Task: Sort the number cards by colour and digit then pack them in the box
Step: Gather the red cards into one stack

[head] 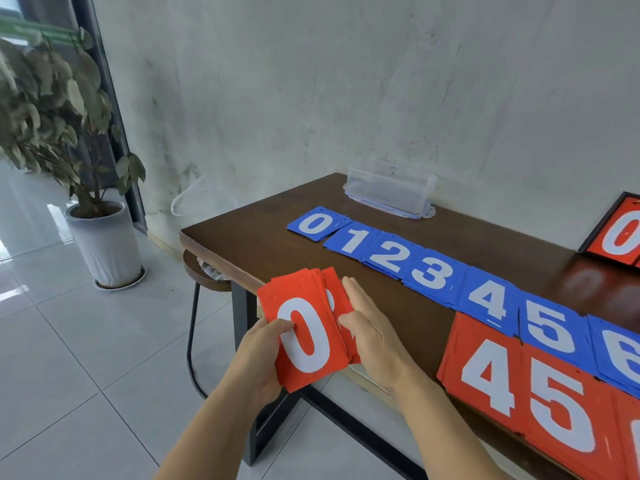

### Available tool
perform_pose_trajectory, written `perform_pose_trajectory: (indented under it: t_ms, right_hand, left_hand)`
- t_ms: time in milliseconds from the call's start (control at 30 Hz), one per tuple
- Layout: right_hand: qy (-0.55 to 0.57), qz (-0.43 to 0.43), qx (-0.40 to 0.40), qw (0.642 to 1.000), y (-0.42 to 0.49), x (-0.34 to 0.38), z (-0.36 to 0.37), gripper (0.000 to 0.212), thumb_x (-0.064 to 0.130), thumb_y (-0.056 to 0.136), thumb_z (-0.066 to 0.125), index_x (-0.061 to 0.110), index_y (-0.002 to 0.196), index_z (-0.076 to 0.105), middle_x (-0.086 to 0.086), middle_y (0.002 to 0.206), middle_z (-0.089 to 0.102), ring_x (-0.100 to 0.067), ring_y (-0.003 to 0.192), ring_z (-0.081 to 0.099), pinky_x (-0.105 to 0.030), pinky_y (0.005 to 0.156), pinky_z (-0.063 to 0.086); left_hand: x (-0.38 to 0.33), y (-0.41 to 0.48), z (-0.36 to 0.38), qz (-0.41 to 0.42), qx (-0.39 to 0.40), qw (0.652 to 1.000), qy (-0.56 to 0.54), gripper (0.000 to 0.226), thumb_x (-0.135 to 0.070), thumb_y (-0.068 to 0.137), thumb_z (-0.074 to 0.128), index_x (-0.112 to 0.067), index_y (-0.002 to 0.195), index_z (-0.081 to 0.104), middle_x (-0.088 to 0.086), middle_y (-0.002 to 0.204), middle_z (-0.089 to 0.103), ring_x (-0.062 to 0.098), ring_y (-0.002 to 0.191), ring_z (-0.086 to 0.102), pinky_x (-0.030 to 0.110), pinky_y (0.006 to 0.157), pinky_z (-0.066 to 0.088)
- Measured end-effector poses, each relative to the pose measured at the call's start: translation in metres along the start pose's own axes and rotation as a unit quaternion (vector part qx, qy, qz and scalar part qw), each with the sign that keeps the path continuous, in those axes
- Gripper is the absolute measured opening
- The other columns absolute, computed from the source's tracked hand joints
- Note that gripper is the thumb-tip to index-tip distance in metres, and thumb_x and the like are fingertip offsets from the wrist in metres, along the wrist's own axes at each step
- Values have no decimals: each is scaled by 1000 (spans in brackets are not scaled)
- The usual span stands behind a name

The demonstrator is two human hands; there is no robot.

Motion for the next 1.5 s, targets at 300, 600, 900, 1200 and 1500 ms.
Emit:
perform_pose_trajectory:
  t_ms: [300, 600, 900, 1200, 1500]
  right_hand:
    - [-47, 7, 25, 999, -25, 6, 7, 64, 46, 94, 26, 31, 154, 11, 18, 160, 8, 4, 144, 6, -28, 120, 13]
    - [-278, 145, -139, 939, -111, -35, -99, 25, 38, 101, 26, 20, 90, 40, 11, 100, 46, -17, 109, 46, -33, 97, 38]
    - [-328, 107, -51, 937, -123, -45, -64, 56, 42, 104, 18, 19, 155, 14, 5, 162, 5, -7, 148, -1, -22, 114, -7]
    - [-287, -34, -33, 957, -70, -32, -44, 49, 24, 102, 28, 20, 150, 32, 8, 159, 21, 0, 145, 11, -14, 113, -2]
    - [-332, -92, -86, 935, -45, -22, -48, 78, 54, 79, 13, 26, 150, 28, 10, 159, 20, -4, 147, 8, -25, 119, -4]
  left_hand:
    - [8, -10, 13, 22, 11, 1000, -17, 34, -16, 95, 56, -18, 129, 50, 11, 112, 65, 36, 96, 63, 45, 72, 57]
    - [12, -18, 38, 23, 61, 997, -42, 38, -15, 95, 55, -20, 132, 49, 8, 119, 64, 34, 100, 62, 44, 67, 54]
    - [18, -17, 52, 19, 76, 996, -39, 43, -16, 93, 56, -20, 135, 49, 9, 123, 64, 36, 105, 62, 42, 65, 54]
    - [14, -16, 24, 30, 16, 999, -36, 42, -17, 94, 55, -19, 135, 47, 11, 124, 62, 39, 105, 61, 46, 68, 56]
    - [10, -16, 5, 43, -32, 998, -42, 39, -18, 95, 55, -20, 133, 47, 11, 123, 61, 40, 102, 61, 53, 80, 55]
Point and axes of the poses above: each hand's wrist, its own y-axis towards the middle knuckle, its own z-axis out of the palm, x = y × z, the point moved 9 cm from there along y, towards the middle knuckle
